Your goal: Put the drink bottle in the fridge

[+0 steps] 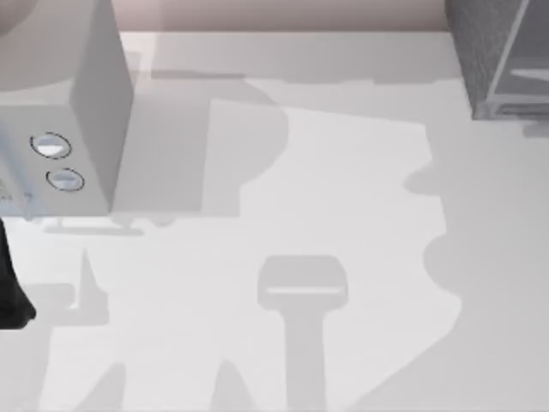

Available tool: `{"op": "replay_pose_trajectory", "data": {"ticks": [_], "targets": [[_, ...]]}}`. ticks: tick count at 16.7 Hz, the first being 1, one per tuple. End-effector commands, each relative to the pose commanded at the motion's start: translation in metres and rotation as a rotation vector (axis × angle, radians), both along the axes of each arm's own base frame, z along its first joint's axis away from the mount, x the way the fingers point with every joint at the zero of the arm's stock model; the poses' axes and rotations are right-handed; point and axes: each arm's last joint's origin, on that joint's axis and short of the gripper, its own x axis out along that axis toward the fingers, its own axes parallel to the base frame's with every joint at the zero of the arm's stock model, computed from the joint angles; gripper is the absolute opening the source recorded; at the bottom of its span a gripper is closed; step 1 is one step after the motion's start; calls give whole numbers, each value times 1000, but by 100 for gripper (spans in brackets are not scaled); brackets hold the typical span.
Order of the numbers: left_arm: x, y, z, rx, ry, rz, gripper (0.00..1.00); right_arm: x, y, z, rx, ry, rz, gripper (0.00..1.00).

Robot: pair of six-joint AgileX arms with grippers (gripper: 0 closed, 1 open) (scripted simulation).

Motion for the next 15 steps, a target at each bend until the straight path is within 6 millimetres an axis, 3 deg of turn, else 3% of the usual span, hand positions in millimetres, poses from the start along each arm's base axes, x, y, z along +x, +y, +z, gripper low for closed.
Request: {"op": "replay_pose_trajectory", "data": {"ticks": [3,10,15], "targets": [[0,0,0,0,0,0,100,12,-8,-18,-1,-11,1,1],[0,0,0,0,0,0,100,16,-6,-23,4,0,10,1],[0,0,0,0,0,0,100,62,-8,-23,3,-6,14,1]]}}
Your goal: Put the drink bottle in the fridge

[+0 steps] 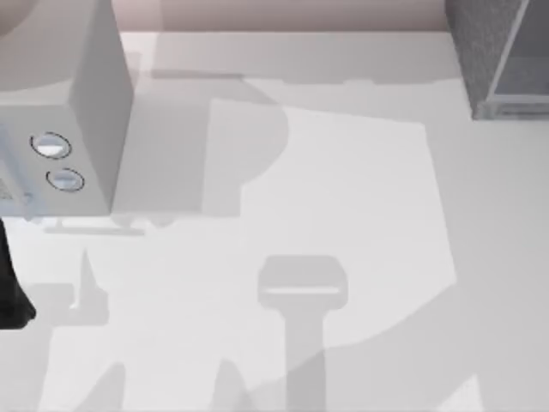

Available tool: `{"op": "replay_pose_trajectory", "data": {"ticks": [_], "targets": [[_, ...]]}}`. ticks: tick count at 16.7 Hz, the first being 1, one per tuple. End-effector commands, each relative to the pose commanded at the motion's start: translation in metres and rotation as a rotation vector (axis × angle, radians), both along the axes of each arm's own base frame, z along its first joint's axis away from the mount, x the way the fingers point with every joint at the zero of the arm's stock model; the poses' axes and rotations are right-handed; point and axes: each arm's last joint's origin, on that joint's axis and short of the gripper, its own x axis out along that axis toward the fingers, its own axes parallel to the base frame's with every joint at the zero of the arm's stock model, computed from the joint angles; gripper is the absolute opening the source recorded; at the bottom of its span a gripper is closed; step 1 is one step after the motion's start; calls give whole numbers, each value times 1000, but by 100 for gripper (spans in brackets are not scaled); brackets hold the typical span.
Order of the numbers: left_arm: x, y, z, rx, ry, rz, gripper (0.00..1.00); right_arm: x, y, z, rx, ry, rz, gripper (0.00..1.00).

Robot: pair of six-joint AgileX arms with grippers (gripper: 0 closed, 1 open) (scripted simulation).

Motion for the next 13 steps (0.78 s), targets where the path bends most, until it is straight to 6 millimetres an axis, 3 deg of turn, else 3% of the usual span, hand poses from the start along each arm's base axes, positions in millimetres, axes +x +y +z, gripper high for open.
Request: {"op": "replay_pose_trajectory", "data": {"ticks": [5,10,13], "targets": [[0,0,0,0,0,0,100,46,0,4,-2,-7,-6,1],[0,0,0,0,0,0,100,50,0,2,0,1,-9,1],[0,0,0,0,0,0,100,50,0,2,0,1,-9,23]]}}
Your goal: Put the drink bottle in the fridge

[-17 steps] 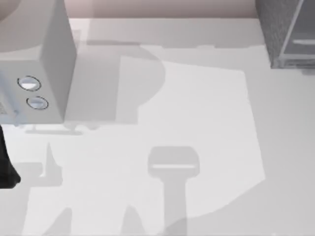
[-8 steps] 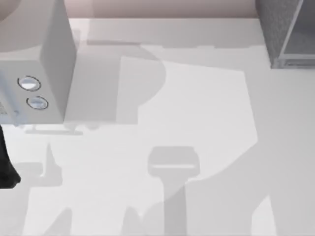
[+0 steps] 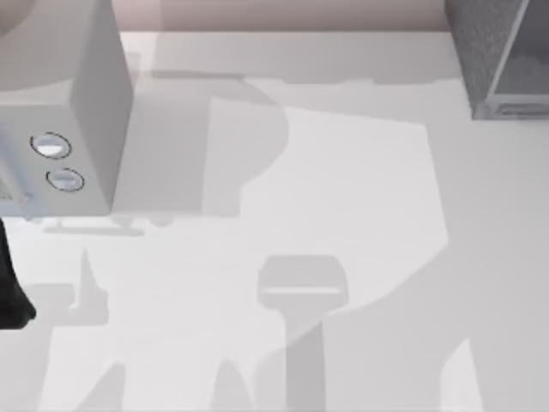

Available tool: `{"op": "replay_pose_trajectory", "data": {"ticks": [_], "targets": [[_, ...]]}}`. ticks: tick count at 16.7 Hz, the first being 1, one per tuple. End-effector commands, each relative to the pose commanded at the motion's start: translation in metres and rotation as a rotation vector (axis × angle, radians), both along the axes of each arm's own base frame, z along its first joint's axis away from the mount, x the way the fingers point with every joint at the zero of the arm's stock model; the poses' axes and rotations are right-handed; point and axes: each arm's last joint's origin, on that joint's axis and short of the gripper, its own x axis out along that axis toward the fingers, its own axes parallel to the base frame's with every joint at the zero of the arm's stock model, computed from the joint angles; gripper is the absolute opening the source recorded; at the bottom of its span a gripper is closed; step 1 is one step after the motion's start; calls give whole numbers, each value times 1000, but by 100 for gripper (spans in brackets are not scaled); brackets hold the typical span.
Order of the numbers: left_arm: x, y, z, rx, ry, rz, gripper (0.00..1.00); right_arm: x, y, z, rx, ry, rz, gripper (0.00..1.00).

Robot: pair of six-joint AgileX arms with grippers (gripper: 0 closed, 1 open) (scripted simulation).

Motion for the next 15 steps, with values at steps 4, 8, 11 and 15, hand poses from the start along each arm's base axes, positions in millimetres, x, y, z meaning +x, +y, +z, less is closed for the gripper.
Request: {"op": "replay_pose_trajectory", "data": {"ticks": [4,8,11,15], "targets": [[0,0,0,0,0,0,100,0,0,0,0,0,0,53],[0,0,0,0,0,0,100,0,0,0,0,0,0,83],[0,0,0,0,0,0,100,0,0,0,0,0,0,100],[0,0,0,0,0,0,100,0,0,0,0,0,0,100]]}}
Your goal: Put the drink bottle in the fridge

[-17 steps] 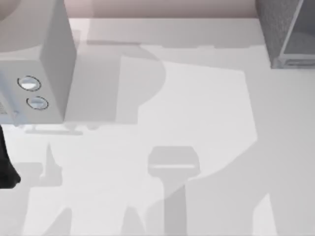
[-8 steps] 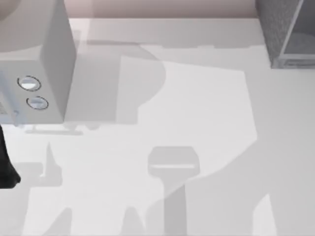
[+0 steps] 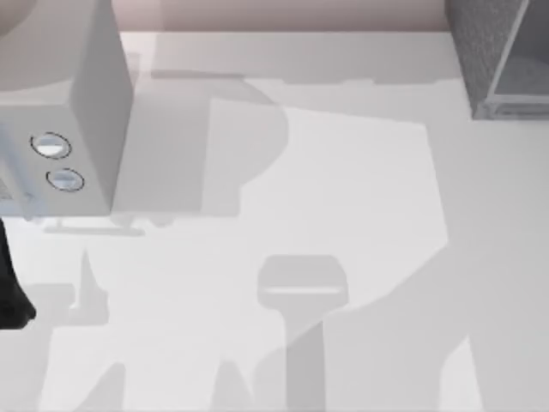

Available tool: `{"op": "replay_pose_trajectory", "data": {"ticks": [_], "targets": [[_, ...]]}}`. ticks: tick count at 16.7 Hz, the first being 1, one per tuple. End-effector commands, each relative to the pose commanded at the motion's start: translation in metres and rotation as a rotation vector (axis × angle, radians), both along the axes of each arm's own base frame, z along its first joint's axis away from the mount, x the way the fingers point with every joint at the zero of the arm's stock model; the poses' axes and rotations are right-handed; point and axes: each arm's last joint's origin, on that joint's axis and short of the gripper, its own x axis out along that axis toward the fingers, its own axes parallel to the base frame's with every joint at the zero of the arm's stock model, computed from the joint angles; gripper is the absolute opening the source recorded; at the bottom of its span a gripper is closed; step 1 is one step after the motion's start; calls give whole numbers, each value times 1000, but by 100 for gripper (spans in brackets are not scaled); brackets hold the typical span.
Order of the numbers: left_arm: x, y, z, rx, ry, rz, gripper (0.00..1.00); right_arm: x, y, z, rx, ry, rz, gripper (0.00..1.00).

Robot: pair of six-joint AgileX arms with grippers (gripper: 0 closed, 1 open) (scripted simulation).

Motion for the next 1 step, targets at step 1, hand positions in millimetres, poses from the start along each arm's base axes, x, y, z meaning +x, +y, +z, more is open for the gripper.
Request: {"op": "replay_pose_trajectory", "data": {"ticks": [1], "targets": [[0,0,0,0,0,0,100,0,0,0,0,0,0,100]]}}
